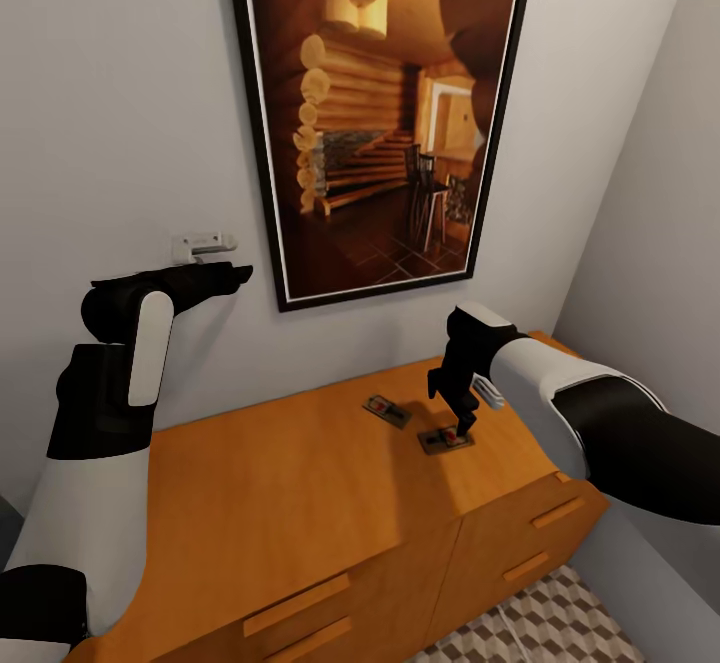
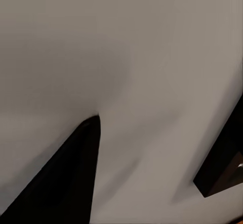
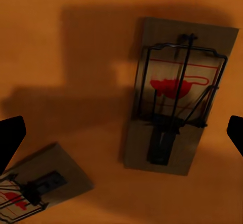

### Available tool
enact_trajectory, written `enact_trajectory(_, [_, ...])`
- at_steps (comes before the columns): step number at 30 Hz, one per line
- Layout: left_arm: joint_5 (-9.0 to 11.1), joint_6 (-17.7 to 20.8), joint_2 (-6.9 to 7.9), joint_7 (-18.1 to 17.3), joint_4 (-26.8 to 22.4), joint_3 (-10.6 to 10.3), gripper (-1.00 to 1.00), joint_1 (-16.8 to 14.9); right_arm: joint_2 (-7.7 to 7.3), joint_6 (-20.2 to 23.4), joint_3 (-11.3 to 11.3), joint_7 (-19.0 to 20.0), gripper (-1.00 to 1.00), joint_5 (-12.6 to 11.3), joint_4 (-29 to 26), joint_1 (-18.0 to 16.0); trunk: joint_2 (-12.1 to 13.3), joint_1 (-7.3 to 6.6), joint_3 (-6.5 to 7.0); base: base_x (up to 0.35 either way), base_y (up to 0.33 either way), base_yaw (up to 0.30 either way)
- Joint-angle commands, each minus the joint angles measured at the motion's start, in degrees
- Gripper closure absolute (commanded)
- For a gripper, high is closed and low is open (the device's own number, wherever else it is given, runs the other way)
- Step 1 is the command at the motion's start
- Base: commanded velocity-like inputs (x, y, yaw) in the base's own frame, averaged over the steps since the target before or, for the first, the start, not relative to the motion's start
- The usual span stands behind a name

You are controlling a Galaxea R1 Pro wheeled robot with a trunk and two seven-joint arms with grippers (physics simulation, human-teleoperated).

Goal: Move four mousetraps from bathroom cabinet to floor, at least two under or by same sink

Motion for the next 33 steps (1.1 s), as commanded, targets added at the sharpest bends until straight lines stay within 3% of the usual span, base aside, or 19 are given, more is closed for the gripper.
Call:
enact_trajectory(1, [0.42, 0.22, 0.06, 0.64, -0.02, -0.09, -1.0, -0.05, -0.01, 0.6, 0.48, -0.22, -1.0, -0.38, -0.02, -0.02, -0.45, 0.23, -0.26, 0.0, 0.0, 0.0])
enact_trajectory(33, [0.43, 0.22, 0.06, 0.64, -0.02, -0.1, -1.0, -0.05, -1.65, 0.7, 0.47, -0.22, -1.0, -0.32, -0.09, 1.94, -1.25, 0.67, -0.61, 0.0, 0.0, 0.0])
